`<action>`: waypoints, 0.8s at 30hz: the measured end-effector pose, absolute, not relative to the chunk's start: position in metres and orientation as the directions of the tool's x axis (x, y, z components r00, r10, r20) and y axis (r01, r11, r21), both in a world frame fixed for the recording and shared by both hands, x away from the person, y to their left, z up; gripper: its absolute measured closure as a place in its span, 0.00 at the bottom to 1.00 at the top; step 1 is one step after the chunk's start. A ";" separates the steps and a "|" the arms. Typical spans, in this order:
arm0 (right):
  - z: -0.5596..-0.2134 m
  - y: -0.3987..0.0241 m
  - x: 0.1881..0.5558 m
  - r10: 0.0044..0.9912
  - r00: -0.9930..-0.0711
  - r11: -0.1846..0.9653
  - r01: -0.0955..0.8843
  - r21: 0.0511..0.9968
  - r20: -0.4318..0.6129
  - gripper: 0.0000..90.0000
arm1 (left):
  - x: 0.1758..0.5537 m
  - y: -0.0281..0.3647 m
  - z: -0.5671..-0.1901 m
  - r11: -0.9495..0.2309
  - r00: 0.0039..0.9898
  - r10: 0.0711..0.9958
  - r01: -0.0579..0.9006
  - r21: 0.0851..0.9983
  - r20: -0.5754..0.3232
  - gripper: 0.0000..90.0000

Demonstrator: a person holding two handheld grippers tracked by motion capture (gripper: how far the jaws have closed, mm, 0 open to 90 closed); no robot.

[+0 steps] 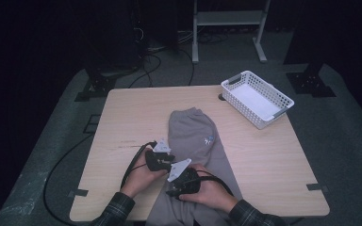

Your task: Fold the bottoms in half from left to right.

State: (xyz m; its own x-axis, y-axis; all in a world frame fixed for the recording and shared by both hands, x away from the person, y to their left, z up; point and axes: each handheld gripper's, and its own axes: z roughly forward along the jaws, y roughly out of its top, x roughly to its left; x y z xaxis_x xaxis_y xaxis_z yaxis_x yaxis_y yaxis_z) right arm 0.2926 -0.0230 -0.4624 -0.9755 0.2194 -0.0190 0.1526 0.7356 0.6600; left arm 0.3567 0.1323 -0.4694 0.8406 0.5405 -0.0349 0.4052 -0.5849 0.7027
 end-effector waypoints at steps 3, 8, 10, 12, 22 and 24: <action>-0.458 -0.020 0.291 0.218 -0.976 0.714 0.152 0.684 -0.010 0.56 | 0.357 0.132 -0.469 -0.585 0.840 0.541 0.406 0.702 -0.036 0.69; -0.469 -0.015 0.291 0.211 -0.977 0.738 0.153 0.658 -0.010 0.57 | 0.357 0.132 -0.470 -0.583 0.841 0.540 0.406 0.704 -0.037 0.69; -0.470 -0.015 0.291 0.216 -0.976 0.732 0.160 0.662 -0.003 0.57 | 0.357 0.132 -0.470 -0.583 0.841 0.540 0.407 0.704 -0.039 0.69; -0.469 -0.014 0.290 0.216 -0.976 0.735 0.156 0.660 -0.010 0.59 | 0.357 0.132 -0.469 -0.584 0.841 0.540 0.406 0.703 -0.038 0.69; -0.469 -0.016 0.285 0.237 -0.971 0.728 0.186 0.660 0.012 0.98 | 0.357 0.132 -0.469 -0.584 0.841 0.540 0.406 0.703 -0.037 0.69; -0.469 -0.017 0.284 0.244 -0.970 0.722 0.189 0.666 0.012 0.98 | 0.357 0.132 -0.469 -0.585 0.842 0.539 0.406 0.702 -0.037 0.69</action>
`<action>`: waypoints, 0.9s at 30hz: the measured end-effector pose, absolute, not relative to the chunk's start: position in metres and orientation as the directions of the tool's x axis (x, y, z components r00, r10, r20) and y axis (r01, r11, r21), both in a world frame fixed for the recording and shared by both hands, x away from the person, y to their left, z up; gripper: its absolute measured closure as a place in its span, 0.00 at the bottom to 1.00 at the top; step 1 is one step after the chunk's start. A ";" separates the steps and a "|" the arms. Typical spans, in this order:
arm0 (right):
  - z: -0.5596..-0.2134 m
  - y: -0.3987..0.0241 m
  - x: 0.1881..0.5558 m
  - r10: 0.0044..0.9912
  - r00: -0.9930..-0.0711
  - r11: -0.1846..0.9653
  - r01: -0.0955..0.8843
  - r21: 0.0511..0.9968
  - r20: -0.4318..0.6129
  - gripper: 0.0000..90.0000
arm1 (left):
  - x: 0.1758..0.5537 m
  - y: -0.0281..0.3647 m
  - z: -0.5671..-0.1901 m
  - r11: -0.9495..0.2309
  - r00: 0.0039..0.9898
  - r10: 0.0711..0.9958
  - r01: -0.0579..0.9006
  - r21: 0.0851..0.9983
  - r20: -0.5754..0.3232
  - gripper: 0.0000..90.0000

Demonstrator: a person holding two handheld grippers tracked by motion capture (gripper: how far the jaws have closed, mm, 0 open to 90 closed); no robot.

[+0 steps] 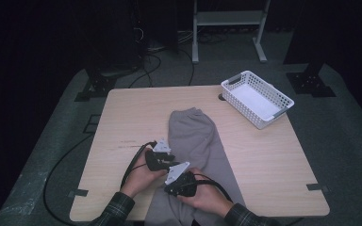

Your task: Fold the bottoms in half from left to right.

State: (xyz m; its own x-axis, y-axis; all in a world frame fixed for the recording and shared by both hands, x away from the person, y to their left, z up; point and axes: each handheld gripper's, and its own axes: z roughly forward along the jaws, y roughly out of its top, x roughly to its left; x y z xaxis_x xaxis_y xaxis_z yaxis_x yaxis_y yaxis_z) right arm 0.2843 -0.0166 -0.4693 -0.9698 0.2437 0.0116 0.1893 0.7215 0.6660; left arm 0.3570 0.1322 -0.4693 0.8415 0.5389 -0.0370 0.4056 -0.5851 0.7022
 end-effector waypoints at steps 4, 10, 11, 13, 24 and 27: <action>-0.466 -0.022 0.285 0.243 -0.969 0.721 0.203 0.663 0.033 0.99 | 0.357 0.133 -0.469 -0.584 0.843 0.537 0.406 0.703 -0.040 0.69; -0.457 -0.032 0.286 0.242 -0.969 0.694 0.215 0.687 0.059 0.99 | 0.358 0.133 -0.469 -0.588 0.845 0.534 0.404 0.701 -0.039 0.69; -0.454 -0.034 0.286 0.241 -0.968 0.685 0.218 0.695 0.066 0.99 | 0.358 0.133 -0.469 -0.589 0.845 0.533 0.404 0.701 -0.038 0.69; -0.448 -0.039 0.286 0.244 -0.967 0.671 0.219 0.708 0.067 0.99 | 0.358 0.133 -0.469 -0.588 0.845 0.533 0.403 0.701 -0.038 0.69; -0.424 -0.082 0.282 0.307 -0.950 0.621 0.246 0.744 0.058 0.99 | 0.358 0.133 -0.470 -0.584 0.845 0.534 0.404 0.704 -0.041 0.69; -0.422 -0.097 0.280 0.338 -0.939 0.608 0.269 0.747 0.063 0.99 | 0.358 0.133 -0.470 -0.584 0.845 0.532 0.403 0.705 -0.042 0.69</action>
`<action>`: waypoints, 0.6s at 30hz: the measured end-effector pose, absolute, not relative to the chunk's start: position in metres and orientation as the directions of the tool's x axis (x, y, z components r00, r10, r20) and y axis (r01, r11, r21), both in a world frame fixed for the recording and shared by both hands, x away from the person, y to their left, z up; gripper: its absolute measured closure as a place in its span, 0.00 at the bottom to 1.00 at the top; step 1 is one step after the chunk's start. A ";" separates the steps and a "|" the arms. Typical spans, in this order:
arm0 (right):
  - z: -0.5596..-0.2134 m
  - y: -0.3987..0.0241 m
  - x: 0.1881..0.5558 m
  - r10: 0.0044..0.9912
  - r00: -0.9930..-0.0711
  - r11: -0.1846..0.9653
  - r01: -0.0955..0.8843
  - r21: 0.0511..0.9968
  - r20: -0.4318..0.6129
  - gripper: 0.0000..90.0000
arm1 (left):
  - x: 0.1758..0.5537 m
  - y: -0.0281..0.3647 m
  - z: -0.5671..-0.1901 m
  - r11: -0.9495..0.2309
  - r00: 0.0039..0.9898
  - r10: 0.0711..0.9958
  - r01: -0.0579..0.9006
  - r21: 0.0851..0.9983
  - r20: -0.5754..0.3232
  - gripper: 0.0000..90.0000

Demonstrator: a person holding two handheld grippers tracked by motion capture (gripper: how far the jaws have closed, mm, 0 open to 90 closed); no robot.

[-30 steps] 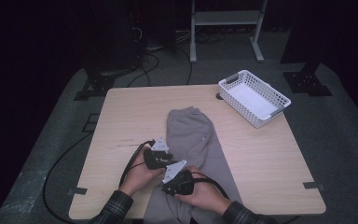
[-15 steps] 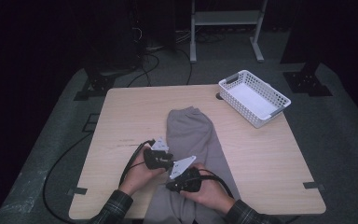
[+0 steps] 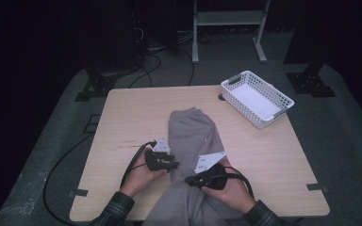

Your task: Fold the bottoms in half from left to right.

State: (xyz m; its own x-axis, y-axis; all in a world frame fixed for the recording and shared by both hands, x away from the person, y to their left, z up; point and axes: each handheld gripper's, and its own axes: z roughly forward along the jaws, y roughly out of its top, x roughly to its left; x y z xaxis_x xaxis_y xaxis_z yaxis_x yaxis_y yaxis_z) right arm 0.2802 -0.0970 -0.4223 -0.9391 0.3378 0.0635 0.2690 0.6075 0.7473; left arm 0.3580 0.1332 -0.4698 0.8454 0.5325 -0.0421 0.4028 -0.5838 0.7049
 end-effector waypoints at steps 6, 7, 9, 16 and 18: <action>-0.423 -0.131 0.276 0.397 -0.916 0.591 0.310 0.744 0.066 0.99 | 0.358 0.133 -0.470 -0.587 0.847 0.531 0.402 0.703 -0.041 0.69; -0.424 -0.136 0.275 0.406 -0.911 0.590 0.316 0.743 0.065 0.99 | 0.358 0.133 -0.470 -0.587 0.847 0.531 0.402 0.702 -0.041 0.69; -0.426 -0.147 0.273 0.425 -0.903 0.592 0.328 0.736 0.061 0.99 | 0.358 0.133 -0.469 -0.588 0.846 0.531 0.403 0.701 -0.041 0.69; -0.437 -0.186 0.263 0.498 -0.864 0.586 0.396 0.707 0.071 0.99 | 0.358 0.134 -0.469 -0.593 0.847 0.530 0.401 0.698 -0.037 0.69; -0.441 -0.197 0.259 0.520 -0.850 0.579 0.421 0.698 0.081 0.99 | 0.358 0.134 -0.469 -0.591 0.846 0.532 0.402 0.699 -0.037 0.69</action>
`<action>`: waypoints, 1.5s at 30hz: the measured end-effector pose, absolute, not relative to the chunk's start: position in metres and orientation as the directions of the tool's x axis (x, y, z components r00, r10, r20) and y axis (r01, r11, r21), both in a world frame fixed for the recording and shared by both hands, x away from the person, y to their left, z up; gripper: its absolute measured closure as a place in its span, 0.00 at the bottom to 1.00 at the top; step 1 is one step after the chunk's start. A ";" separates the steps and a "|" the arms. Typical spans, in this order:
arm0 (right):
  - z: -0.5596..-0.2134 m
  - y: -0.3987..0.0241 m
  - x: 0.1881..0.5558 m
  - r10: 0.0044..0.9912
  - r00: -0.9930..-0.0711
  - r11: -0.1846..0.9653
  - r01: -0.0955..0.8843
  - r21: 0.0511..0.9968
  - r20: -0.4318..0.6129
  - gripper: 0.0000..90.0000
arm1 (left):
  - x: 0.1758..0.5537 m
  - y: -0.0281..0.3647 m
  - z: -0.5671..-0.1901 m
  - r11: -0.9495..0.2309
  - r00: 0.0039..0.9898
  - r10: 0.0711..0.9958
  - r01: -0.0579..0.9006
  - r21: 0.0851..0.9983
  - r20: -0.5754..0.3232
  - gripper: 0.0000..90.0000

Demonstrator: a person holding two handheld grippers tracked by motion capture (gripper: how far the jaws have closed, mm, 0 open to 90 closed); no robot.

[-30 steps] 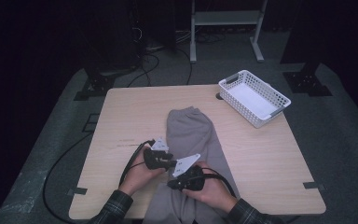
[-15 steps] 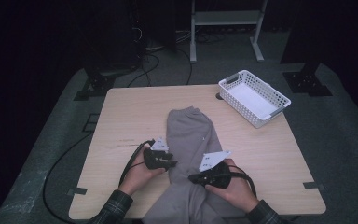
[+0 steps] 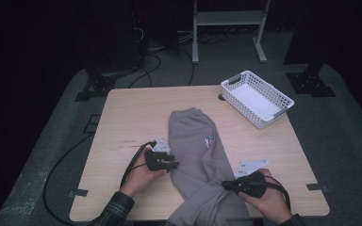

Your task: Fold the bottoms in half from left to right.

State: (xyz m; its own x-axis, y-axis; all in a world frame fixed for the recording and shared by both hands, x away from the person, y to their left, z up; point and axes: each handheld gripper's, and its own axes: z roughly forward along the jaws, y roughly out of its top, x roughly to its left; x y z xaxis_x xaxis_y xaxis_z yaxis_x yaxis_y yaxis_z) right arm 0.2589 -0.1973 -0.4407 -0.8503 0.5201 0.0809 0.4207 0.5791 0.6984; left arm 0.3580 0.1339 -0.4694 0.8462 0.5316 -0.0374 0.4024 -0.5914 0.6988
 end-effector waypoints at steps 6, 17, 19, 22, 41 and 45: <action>-0.457 -0.216 0.247 0.537 -0.835 0.594 0.472 0.652 0.116 0.99 | 0.358 0.134 -0.469 -0.592 0.845 0.534 0.405 0.696 -0.038 0.69; -0.430 -0.225 0.259 0.562 -0.823 0.484 0.407 0.775 0.081 0.81 | 0.358 0.133 -0.470 -0.589 0.842 0.538 0.405 0.700 -0.035 0.69; -0.427 -0.223 0.269 0.568 -0.820 0.476 0.391 0.788 0.064 0.80 | 0.357 0.132 -0.469 -0.595 0.842 0.539 0.402 0.696 -0.025 0.69; -0.427 -0.217 0.282 0.567 -0.823 0.485 0.378 0.789 0.045 0.78 | 0.356 0.130 -0.467 -0.593 0.839 0.543 0.405 0.696 -0.025 0.68; -0.464 -0.199 0.301 0.487 -0.873 0.656 0.385 0.649 0.026 0.75 | 0.284 0.104 -0.468 -0.648 0.905 0.418 0.357 0.673 -0.077 0.67; -0.467 -0.196 0.303 0.490 -0.872 0.666 0.391 0.635 0.023 0.78 | 0.286 0.105 -0.467 -0.665 0.903 0.427 0.345 0.663 -0.042 0.72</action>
